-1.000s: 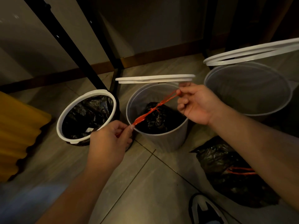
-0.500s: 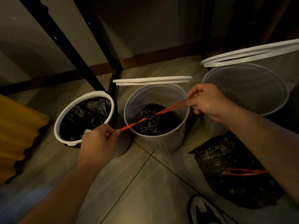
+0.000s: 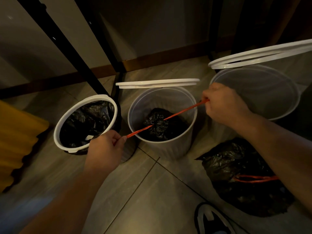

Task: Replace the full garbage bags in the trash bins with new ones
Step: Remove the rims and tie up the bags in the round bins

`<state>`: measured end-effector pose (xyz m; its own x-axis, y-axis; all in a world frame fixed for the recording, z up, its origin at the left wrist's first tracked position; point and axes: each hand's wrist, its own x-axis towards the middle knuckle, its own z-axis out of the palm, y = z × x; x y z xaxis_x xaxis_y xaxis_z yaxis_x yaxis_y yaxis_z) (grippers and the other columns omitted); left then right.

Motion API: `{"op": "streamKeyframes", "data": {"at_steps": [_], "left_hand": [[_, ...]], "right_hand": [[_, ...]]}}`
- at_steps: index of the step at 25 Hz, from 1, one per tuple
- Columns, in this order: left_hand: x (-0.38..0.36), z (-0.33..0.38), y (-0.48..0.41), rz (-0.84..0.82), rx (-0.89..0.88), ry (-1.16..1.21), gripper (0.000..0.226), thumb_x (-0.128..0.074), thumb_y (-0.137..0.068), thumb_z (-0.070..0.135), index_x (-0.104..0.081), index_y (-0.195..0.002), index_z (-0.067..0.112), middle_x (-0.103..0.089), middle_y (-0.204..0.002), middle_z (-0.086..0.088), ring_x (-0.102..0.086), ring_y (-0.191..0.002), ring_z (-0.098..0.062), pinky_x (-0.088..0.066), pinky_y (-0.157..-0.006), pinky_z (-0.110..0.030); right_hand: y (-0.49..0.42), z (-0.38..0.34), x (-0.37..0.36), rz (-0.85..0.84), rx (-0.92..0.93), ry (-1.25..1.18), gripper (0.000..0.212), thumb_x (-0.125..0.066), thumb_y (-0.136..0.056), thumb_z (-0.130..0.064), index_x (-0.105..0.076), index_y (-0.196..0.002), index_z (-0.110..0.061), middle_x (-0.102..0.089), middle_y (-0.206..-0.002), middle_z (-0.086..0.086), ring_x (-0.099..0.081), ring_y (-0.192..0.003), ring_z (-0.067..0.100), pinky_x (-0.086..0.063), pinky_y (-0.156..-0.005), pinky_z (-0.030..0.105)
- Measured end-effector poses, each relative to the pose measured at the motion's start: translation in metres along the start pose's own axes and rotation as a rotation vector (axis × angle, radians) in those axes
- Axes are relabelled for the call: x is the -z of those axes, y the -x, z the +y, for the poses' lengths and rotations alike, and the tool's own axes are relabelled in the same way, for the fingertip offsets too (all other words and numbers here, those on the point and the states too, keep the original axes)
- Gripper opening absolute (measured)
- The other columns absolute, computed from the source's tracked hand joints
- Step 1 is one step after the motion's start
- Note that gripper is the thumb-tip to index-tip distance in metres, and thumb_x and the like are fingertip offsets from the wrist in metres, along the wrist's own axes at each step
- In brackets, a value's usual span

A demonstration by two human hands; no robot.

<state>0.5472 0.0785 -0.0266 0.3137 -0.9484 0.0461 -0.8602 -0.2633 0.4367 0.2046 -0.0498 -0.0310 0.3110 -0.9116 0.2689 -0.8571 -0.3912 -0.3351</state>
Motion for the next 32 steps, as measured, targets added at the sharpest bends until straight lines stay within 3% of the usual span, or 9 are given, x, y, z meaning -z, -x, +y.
{"op": "streamKeyframes", "data": {"at_steps": [6, 10, 14, 17, 20, 24, 27, 29, 32], "left_hand": [[0.011, 0.005, 0.000, 0.089, 0.004, 0.062, 0.020, -0.065, -0.100, 0.037, -0.066, -0.084, 0.027, -0.067, -0.069, 0.005, -0.065, -0.065, -0.016, -0.047, -0.056, -0.029], [0.010, 0.038, 0.000, -0.104, 0.038, 0.558, 0.018, -0.074, -0.088, 0.054, -0.064, -0.094, 0.040, -0.072, -0.093, 0.003, -0.072, -0.083, -0.020, -0.061, -0.063, -0.038], [-0.022, 0.069, -0.013, -0.247, -0.102, 0.261, 0.104, -0.092, -0.060, 0.063, -0.035, -0.145, 0.044, -0.058, -0.139, 0.010, -0.060, -0.125, -0.012, -0.053, -0.099, -0.032], [-0.048, 0.087, -0.027, -0.336, -0.116, 0.001, 0.115, -0.078, -0.057, 0.082, -0.021, -0.152, 0.052, -0.049, -0.146, -0.001, -0.055, -0.132, -0.026, -0.048, -0.096, -0.034], [-0.070, 0.102, -0.035, -0.386, -0.083, -0.107, 0.103, -0.067, -0.059, 0.088, -0.030, -0.148, 0.054, -0.051, -0.144, -0.004, -0.058, -0.127, -0.030, -0.054, -0.096, -0.042], [-0.081, 0.107, -0.043, -0.216, -0.136, 0.121, 0.022, -0.068, -0.096, 0.028, -0.073, -0.115, 0.019, -0.076, -0.115, -0.009, -0.068, -0.113, -0.034, -0.045, -0.085, -0.025], [-0.058, 0.105, -0.039, -0.144, -0.128, 0.440, 0.028, -0.057, -0.102, 0.013, -0.075, -0.111, 0.033, -0.077, -0.113, 0.014, -0.066, -0.120, -0.020, -0.052, -0.097, -0.028], [-0.027, 0.114, -0.030, -0.124, -0.119, 0.631, 0.033, -0.056, -0.105, 0.023, -0.074, -0.097, 0.049, -0.075, -0.101, 0.029, -0.068, -0.111, -0.001, -0.054, -0.087, -0.017], [0.013, 0.133, -0.018, -0.061, -0.195, 0.765, 0.021, -0.056, -0.106, 0.025, -0.076, -0.104, 0.031, -0.078, -0.102, 0.014, -0.072, -0.102, -0.001, -0.058, -0.083, -0.020]], "right_hand": [[0.001, -0.009, 0.007, 0.017, -0.055, -0.156, 0.012, -0.065, -0.088, -0.007, -0.073, -0.085, -0.016, -0.060, -0.088, 0.006, -0.060, -0.080, 0.027, -0.057, -0.073, 0.048], [-0.006, -0.036, 0.031, 0.011, -0.107, -0.655, 0.034, -0.066, -0.087, 0.004, -0.071, -0.072, -0.026, -0.067, -0.061, 0.001, -0.065, -0.055, 0.015, -0.059, -0.055, 0.037], [-0.008, -0.069, 0.052, 0.048, -0.004, -0.967, 0.027, -0.067, -0.080, 0.006, -0.074, -0.075, -0.020, -0.072, -0.074, 0.011, -0.065, -0.052, 0.015, -0.058, -0.052, 0.027], [-0.004, -0.082, 0.057, -0.026, 0.067, -1.048, 0.024, -0.070, -0.082, 0.008, -0.074, -0.079, -0.016, -0.072, -0.077, 0.008, -0.064, -0.057, 0.019, -0.058, -0.057, 0.030], [0.001, -0.091, 0.059, -0.113, 0.176, -1.030, 0.027, -0.069, -0.085, 0.011, -0.074, -0.082, -0.016, -0.072, -0.078, 0.000, -0.065, -0.063, 0.008, -0.054, -0.061, 0.025], [0.008, -0.088, 0.058, -0.114, 0.323, -0.941, 0.023, -0.068, -0.080, -0.007, -0.077, -0.090, -0.026, -0.070, -0.094, -0.008, -0.069, -0.086, 0.010, -0.055, -0.074, 0.024], [0.008, -0.057, 0.034, -0.038, 0.072, -0.818, 0.022, -0.060, -0.081, -0.018, -0.073, -0.087, -0.034, -0.066, -0.092, -0.014, -0.065, -0.080, 0.004, -0.053, -0.072, 0.027], [0.009, -0.035, 0.008, -0.009, -0.132, -0.578, 0.011, -0.062, -0.086, -0.020, -0.071, -0.085, -0.027, -0.066, -0.079, -0.013, -0.065, -0.075, 0.004, -0.049, -0.069, 0.028], [0.011, -0.018, -0.028, -0.119, -0.232, -0.320, 0.014, -0.068, -0.088, -0.030, -0.069, -0.101, -0.025, -0.063, -0.096, 0.002, -0.063, -0.097, 0.025, -0.042, -0.079, 0.028]]}}
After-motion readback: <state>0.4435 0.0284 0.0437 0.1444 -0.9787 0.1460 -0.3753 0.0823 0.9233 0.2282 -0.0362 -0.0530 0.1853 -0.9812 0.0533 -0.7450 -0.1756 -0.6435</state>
